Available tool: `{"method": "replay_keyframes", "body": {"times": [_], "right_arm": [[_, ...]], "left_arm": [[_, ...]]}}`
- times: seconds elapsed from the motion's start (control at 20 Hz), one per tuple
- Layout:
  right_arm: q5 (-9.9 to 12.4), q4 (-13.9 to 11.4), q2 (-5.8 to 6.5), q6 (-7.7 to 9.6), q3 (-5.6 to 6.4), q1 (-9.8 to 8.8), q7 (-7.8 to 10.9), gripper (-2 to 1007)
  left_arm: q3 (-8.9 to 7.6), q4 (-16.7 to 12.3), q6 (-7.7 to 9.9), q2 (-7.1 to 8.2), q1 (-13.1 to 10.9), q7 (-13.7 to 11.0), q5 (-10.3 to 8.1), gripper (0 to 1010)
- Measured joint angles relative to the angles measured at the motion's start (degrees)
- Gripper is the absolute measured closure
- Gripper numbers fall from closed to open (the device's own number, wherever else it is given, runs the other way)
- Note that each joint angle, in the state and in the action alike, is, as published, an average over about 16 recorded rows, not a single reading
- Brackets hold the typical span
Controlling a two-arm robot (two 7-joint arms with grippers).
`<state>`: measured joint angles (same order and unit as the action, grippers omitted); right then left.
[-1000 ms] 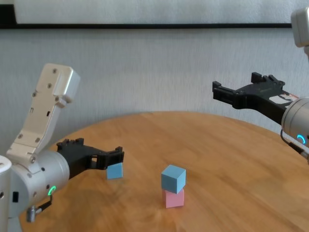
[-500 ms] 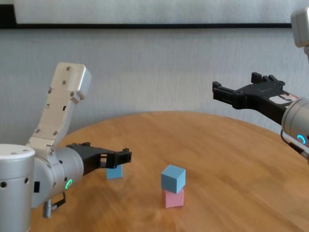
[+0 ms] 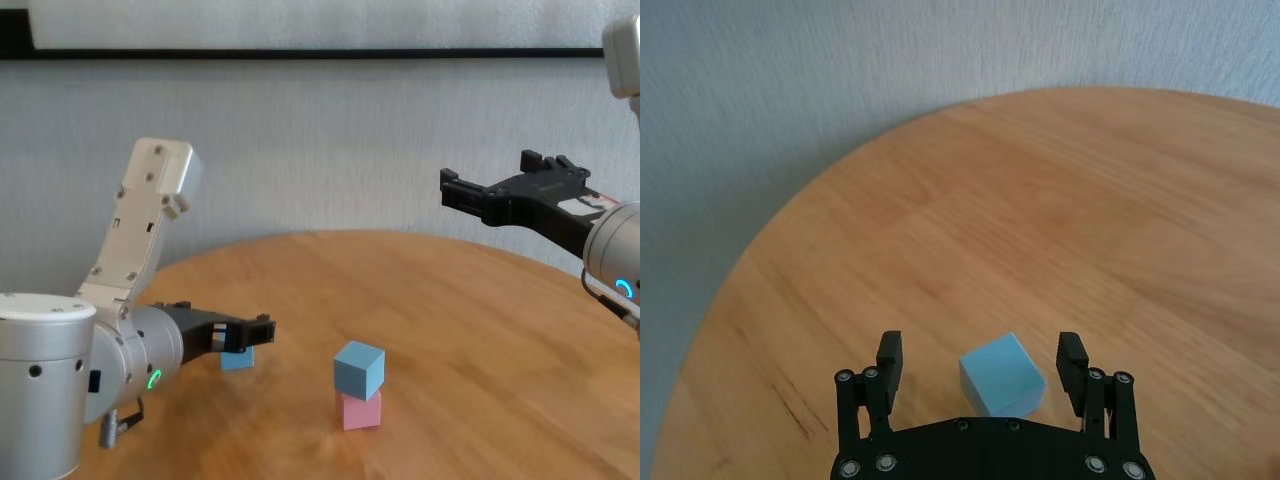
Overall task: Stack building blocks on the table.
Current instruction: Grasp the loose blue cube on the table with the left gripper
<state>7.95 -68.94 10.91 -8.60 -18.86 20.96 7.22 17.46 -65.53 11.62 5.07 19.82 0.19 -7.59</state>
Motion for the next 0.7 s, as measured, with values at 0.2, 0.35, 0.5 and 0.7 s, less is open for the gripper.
{"method": "replay_keyframes", "body": {"times": [0.2,0.35,0.5,0.7], "right_arm": [[0.0,0.0,0.00,0.00,0.00,-0.01,0.00,5],[0.0,0.0,0.00,0.00,0.00,-0.01,0.00,5],[0.0,0.0,0.00,0.00,0.00,-0.01,0.00,5],[0.0,0.0,0.00,0.00,0.00,-0.01,0.00,5]], "left_arm": [[0.01,1.6,0.08,-0.29,0.8,-0.2,0.78,10],[-0.08,2.7,-0.12,-0.46,1.2,-0.4,1.25,10],[-0.27,3.8,-0.57,-0.67,1.5,-0.6,1.64,10],[-0.65,5.0,-1.47,-1.02,1.9,-0.9,2.04,10]]}}
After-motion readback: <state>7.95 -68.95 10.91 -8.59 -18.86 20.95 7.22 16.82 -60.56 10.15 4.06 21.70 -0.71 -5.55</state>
